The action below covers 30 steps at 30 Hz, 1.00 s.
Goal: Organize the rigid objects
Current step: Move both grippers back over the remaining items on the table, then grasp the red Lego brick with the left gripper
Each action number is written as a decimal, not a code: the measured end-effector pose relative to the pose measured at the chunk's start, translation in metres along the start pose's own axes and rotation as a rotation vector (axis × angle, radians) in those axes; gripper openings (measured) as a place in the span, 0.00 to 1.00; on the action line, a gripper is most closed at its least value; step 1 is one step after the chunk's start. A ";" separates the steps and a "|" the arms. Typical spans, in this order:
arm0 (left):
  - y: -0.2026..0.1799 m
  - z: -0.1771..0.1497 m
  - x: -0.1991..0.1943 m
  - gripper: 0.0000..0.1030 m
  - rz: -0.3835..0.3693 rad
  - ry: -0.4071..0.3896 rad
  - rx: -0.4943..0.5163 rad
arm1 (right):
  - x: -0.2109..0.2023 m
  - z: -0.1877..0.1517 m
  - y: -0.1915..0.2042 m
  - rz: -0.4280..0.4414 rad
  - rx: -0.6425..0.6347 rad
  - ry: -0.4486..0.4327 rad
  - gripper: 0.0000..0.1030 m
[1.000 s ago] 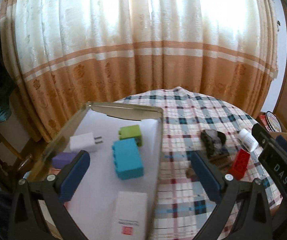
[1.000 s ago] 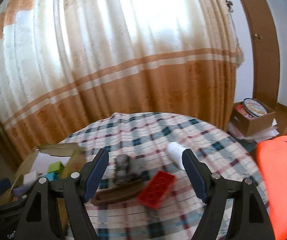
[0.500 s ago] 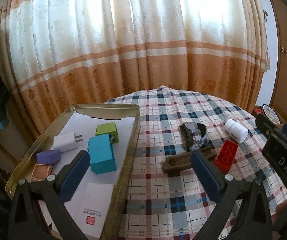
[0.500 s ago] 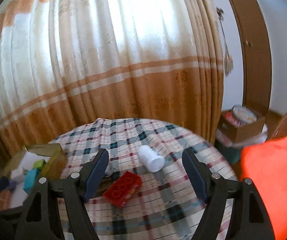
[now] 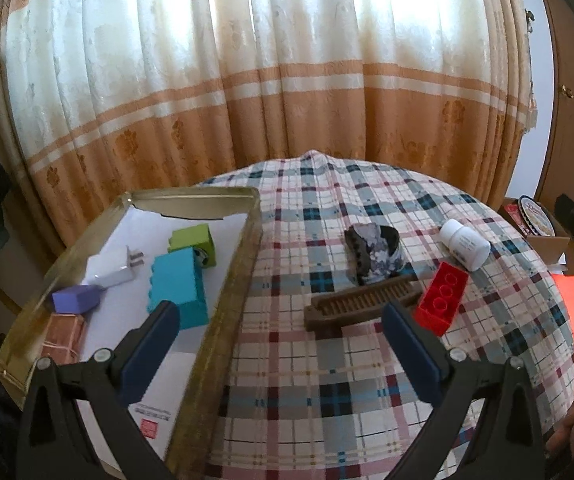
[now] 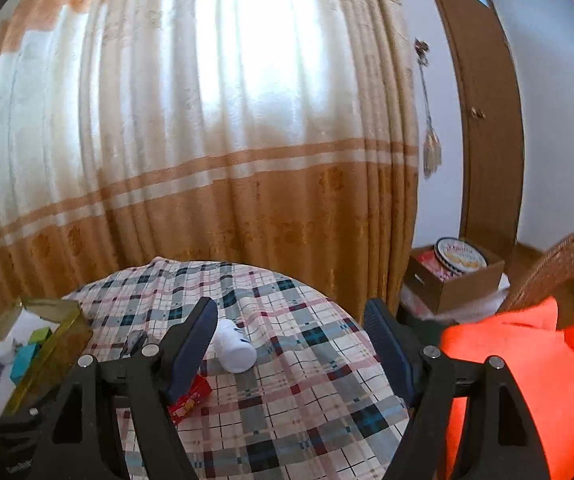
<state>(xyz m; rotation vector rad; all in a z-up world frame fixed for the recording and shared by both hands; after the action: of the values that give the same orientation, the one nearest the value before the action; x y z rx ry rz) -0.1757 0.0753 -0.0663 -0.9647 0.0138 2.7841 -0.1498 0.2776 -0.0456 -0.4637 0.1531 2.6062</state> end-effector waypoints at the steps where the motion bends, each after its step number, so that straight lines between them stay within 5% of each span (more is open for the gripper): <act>1: -0.002 0.000 0.001 0.99 -0.003 0.006 0.004 | 0.000 0.000 -0.001 0.001 0.004 -0.005 0.76; 6: -0.017 0.000 0.009 0.99 -0.035 0.030 0.035 | -0.003 0.005 0.003 -0.029 -0.045 -0.084 0.76; 19: -0.069 0.013 0.044 0.96 -0.174 0.120 0.119 | 0.003 0.005 -0.001 -0.039 -0.028 -0.059 0.86; 28: -0.083 0.015 0.074 0.67 -0.244 0.202 0.142 | 0.006 0.005 -0.007 -0.042 0.002 -0.036 0.87; 30: -0.087 0.013 0.079 0.53 -0.266 0.221 0.152 | 0.007 0.005 -0.006 -0.043 -0.004 -0.037 0.87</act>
<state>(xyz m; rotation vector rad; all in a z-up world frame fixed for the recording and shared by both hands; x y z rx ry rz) -0.2280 0.1759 -0.0993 -1.1372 0.1183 2.3886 -0.1543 0.2876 -0.0432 -0.4151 0.1243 2.5720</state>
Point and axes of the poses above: each gripper's, at about its wrist camera, not at the fingertips, and x roughly the way its jaws point, y to its left, z to its top, the point moved 1 cm from there along x, roughly the way its jaws point, and after that the axes turned 13 degrees about -z, right-handed, at the moved point
